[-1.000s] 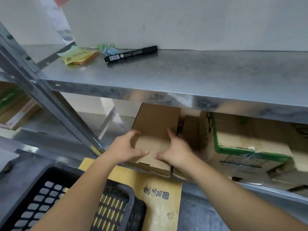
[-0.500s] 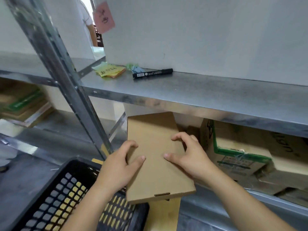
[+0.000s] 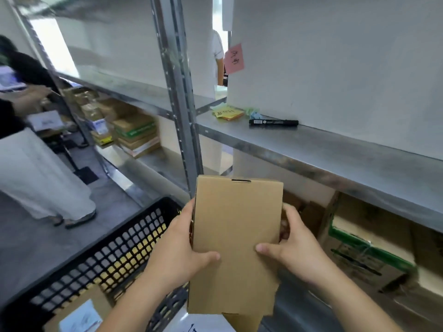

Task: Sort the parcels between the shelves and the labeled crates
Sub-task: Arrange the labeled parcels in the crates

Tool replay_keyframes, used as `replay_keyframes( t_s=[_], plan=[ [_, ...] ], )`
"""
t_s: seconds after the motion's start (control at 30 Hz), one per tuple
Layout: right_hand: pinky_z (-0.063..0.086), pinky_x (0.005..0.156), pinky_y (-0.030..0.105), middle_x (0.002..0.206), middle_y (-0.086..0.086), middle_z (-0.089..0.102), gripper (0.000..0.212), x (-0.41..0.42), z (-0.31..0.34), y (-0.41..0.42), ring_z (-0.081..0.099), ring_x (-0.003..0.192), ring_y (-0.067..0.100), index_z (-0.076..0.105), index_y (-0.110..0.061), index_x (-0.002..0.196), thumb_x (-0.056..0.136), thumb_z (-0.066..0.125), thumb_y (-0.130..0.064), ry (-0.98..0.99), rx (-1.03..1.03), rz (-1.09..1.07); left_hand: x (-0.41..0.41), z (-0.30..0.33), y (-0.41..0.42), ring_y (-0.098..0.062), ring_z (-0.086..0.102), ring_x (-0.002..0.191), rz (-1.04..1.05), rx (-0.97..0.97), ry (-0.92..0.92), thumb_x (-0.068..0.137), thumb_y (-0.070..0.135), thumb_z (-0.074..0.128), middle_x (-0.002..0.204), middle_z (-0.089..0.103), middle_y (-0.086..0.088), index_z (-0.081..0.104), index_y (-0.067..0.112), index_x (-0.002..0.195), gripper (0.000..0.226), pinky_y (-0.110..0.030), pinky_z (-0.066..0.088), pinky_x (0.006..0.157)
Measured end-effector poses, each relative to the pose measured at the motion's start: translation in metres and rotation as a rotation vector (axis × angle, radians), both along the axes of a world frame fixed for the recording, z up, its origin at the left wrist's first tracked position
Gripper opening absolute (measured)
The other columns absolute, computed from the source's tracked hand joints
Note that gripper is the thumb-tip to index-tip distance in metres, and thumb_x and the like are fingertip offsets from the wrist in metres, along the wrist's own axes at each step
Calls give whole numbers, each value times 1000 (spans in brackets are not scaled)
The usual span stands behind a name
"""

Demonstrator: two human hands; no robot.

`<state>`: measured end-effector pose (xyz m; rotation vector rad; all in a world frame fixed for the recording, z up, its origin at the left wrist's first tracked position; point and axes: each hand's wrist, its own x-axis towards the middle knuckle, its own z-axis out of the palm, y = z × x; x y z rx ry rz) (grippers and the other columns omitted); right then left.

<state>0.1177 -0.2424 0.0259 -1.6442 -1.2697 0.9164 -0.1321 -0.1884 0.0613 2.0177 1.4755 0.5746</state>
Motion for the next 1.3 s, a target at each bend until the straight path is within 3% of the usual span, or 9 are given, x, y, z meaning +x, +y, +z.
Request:
replay_keyframes(
  t_s=[0.17, 0.27, 0.33, 0.4, 0.57, 0.7, 0.83, 1.03, 1.3],
  plan=[
    [57, 79, 37, 104, -21, 68, 31, 27, 31, -34, 67, 99, 8, 53, -41, 112, 86, 67, -48, 260, 39, 125, 1, 9, -39, -7, 68, 101, 49, -109, -431, 69, 73, 63, 108, 63, 18, 40, 48, 128, 68, -26, 55, 80],
    [63, 76, 45, 108, 12, 67, 61, 34, 40, -47, 67, 101, 27, 58, -12, 98, 87, 53, -72, 511, 51, 108, 0, -2, -50, -24, 63, 99, 231, -254, -800, 94, 48, 52, 111, 60, -10, 54, 6, 118, 49, -26, 48, 84],
    [58, 67, 34, 94, 15, 63, 77, 34, 44, -54, 66, 83, 21, 55, -12, 90, 78, 51, -88, 498, 46, 151, -2, -8, -72, -15, 59, 86, 216, -170, -846, 106, 20, 41, 109, 56, -18, 54, 2, 110, 23, -19, 47, 77],
    [54, 68, 32, 99, 10, 62, 61, 34, 44, -58, 66, 82, 15, 59, -24, 106, 73, 64, -75, 387, 36, 210, -1, 1, -87, -17, 54, 72, 215, -49, -714, 90, 10, 58, 95, 55, -14, 54, 7, 97, 8, -10, 44, 58],
    [48, 99, 27, 131, -17, 62, 101, 34, 36, -64, 59, 119, -1, 49, -51, 140, 50, 93, -55, 239, -33, 458, -4, 21, -134, 0, 54, 105, 8, -107, -403, 67, 54, 62, 112, 47, 18, 48, 59, 128, 63, -18, 48, 80],
    [43, 84, 2, 138, -31, 53, 108, 17, 26, -62, 53, 113, -21, 33, -50, 149, 66, 98, -27, 66, -33, 585, -14, 9, -146, 17, 43, 108, 79, -28, -278, 58, 69, 75, 125, 35, 27, 45, 56, 133, 82, -9, 46, 82],
    [44, 86, 3, 126, -46, 54, 122, 2, 20, -59, 54, 115, -19, 18, -67, 141, 59, 101, -32, -9, -63, 680, -24, -2, -158, 9, 45, 114, 173, -22, -172, 61, 51, 91, 126, 27, 35, 43, 59, 130, 84, -10, 50, 80],
    [47, 98, 22, 146, -30, 39, 150, -35, 26, -45, 52, 124, -1, -9, -68, 147, 49, 101, -40, -205, -66, 711, -48, -21, -164, -7, 54, 114, 280, -36, -200, 61, 44, 91, 124, 25, 29, 47, 49, 138, 89, -21, 59, 78],
    [36, 116, 31, 150, -36, 25, 130, -132, 31, -29, 31, 139, -1, 13, -61, 154, 54, 95, -56, -503, 61, 911, -122, -16, -191, 4, 39, 122, 450, 20, -95, 58, 55, 88, 127, 18, 25, 40, 43, 147, 102, -24, 49, 102]
  ],
)
